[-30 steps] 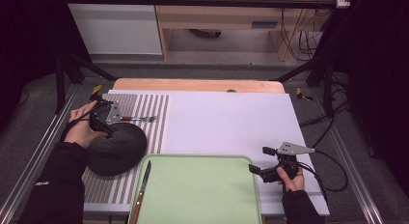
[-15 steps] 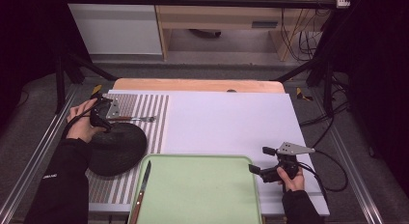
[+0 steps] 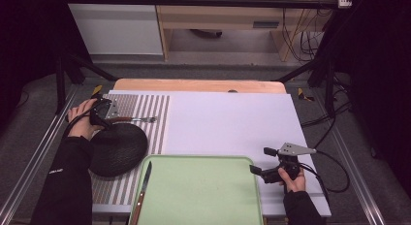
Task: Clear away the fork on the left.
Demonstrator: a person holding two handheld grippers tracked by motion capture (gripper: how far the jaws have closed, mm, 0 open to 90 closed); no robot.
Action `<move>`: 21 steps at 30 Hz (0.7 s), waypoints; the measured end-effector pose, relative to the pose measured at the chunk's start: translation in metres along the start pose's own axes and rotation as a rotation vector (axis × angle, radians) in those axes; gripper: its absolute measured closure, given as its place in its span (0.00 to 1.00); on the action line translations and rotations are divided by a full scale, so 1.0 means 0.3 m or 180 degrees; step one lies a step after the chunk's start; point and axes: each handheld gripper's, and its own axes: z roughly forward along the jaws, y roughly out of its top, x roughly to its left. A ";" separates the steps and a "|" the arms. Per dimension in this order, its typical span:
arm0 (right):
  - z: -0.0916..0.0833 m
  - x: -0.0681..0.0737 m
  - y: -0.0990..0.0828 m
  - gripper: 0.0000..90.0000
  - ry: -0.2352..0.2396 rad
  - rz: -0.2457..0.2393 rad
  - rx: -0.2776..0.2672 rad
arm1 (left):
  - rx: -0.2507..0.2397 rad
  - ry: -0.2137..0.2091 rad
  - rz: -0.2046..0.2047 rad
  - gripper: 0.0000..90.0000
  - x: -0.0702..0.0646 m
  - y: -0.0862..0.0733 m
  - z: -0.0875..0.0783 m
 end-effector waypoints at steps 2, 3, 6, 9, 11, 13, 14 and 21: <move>0.000 -0.001 0.000 0.01 -0.0004 -0.0004 0.0008 | 0.0048 0.0021 0.0034 0.28 -0.001 -0.008 0.011; 0.001 -0.001 0.000 0.01 -0.0001 -0.0004 0.0007 | 0.0078 0.0021 0.0037 0.29 -0.001 -0.012 0.016; 0.001 0.000 0.000 0.01 0.0001 0.0004 0.0004 | 0.0168 0.0032 0.0040 0.33 -0.001 -0.025 0.031; 0.000 -0.001 0.000 0.01 -0.0002 0.0003 0.0006 | 0.0157 0.0021 0.0097 0.36 -0.006 -0.035 0.043; 0.000 -0.001 0.000 0.01 -0.0001 0.0003 0.0007 | 0.0182 0.0030 0.0144 0.38 -0.010 -0.042 0.049; 0.000 -0.001 0.000 0.01 0.0000 0.0002 0.0010 | 0.0199 0.0019 0.0152 0.39 -0.013 -0.046 0.054; 0.000 -0.001 0.000 0.01 -0.0002 0.0000 0.0007 | 0.0202 0.0016 0.0164 0.40 -0.014 -0.047 0.055; -0.001 0.000 0.000 0.01 0.0000 0.0010 -0.0005 | 0.0191 -0.0010 0.0219 0.45 -0.028 -0.056 0.076</move>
